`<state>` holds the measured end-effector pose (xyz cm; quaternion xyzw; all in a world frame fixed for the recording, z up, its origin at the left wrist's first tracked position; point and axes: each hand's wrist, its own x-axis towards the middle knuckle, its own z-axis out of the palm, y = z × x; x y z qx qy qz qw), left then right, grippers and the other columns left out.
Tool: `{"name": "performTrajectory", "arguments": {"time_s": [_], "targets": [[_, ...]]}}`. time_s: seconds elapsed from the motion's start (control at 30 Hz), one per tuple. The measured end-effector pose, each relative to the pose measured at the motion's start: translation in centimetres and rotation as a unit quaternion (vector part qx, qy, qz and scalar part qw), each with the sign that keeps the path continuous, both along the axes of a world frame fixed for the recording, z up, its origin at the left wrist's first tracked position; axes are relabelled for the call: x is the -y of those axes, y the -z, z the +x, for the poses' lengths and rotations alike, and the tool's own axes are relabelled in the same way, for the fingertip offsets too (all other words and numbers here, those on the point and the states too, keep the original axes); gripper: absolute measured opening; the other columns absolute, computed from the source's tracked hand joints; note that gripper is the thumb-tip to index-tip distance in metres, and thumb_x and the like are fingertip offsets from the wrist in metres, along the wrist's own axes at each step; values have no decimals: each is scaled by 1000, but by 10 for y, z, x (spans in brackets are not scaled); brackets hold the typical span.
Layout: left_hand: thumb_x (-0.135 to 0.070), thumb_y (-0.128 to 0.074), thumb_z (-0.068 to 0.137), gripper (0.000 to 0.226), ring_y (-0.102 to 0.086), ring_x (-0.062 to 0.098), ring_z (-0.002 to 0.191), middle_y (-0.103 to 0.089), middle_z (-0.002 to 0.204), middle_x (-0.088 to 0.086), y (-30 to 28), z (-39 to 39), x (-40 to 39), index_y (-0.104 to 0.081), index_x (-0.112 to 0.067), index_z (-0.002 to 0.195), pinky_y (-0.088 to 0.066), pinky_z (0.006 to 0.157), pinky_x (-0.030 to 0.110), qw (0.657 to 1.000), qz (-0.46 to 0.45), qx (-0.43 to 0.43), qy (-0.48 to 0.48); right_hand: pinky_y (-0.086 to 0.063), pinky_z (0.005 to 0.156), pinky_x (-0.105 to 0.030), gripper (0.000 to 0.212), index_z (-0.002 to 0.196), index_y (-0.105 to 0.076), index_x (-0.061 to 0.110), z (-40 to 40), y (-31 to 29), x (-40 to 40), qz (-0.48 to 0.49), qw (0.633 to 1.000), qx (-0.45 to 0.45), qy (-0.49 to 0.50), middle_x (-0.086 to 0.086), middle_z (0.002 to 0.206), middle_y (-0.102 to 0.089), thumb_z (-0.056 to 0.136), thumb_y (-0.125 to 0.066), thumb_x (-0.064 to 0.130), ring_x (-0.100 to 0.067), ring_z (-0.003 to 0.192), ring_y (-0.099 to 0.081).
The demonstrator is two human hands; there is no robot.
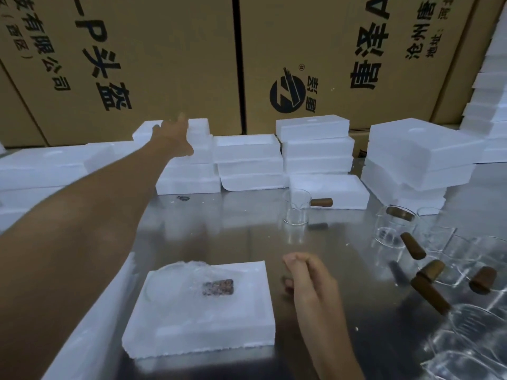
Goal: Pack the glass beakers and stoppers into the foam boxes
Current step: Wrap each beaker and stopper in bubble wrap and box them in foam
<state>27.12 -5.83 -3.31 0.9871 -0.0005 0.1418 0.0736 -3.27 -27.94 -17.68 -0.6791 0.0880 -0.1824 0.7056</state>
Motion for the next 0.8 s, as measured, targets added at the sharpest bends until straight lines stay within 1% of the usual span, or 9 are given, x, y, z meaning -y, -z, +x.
{"name": "performTrajectory", "arguments": {"time_s": [0.07,0.17,0.3,0.4,0.47,0.53,0.6,0.73,0.8], "targets": [[-13,-75,82,62,-47,44,116,-53,116,21,-3,-4,-3,-35,-10,129,-43,93,48,1000,1,5,9,-44,65,-11,21,78,-67,37,0,0,-1,1,1000,2,-2,18,79,-69,94,-60,26,-2,80,-66],[-11,-72,84,51,-55,38,97,-57,114,19,-8,-13,-7,-39,-10,123,-50,77,45,999,20,10,46,-44,70,-20,21,78,-68,34,-1,-1,-1,1,1000,5,-1,16,78,-69,94,-59,23,-7,81,-67],[-20,-73,82,53,-51,34,81,-59,101,17,-6,-25,-8,-40,-9,122,-43,64,39,990,105,61,65,-45,69,-20,23,79,-68,32,-1,-2,0,-2,1000,15,-4,16,79,-69,95,-58,19,-10,79,-67],[-23,-73,82,50,-52,35,73,-57,87,15,-10,-35,-8,-40,-9,115,-40,59,38,981,124,127,79,-46,67,-19,20,78,-68,25,0,0,0,-8,1000,15,-1,14,76,-68,95,-58,19,-14,79,-66],[-24,-73,81,49,-50,34,70,-57,83,15,-18,-45,-8,-40,-9,114,-37,57,36,972,133,168,96,-46,66,-17,20,77,-68,20,0,0,0,-10,1000,12,1,14,75,-67,95,-59,18,-16,80,-67],[-25,-72,81,49,-48,33,70,-61,89,18,-26,-60,-8,-42,-9,115,-36,59,36,960,154,201,120,-46,66,-16,20,77,-68,20,-1,-1,0,-8,1000,9,-1,13,76,-67,94,-59,19,-16,81,-67],[-25,-70,80,46,-45,32,72,-62,91,19,-31,-81,-5,-44,-8,114,-34,61,36,947,173,225,150,-47,68,-19,19,78,-68,20,-3,-3,-1,-15,1000,4,-8,12,77,-67,95,-59,21,-15,82,-67],[-24,-64,82,40,-46,33,70,-62,84,16,-28,-140,1,-48,-6,114,-31,62,34,923,211,248,204,-52,81,-29,17,82,-70,22,-5,-5,-4,-28,999,-14,-10,16,80,-70,95,-58,23,-14,91,-68],[-24,-62,81,37,-46,33,69,-60,81,15,-25,-175,3,-49,-6,111,-32,62,34,917,211,253,225,-53,87,-34,17,84,-71,23,-6,-5,-5,-33,999,-19,-8,13,84,-71,95,-58,24,-15,94,-68]]}}
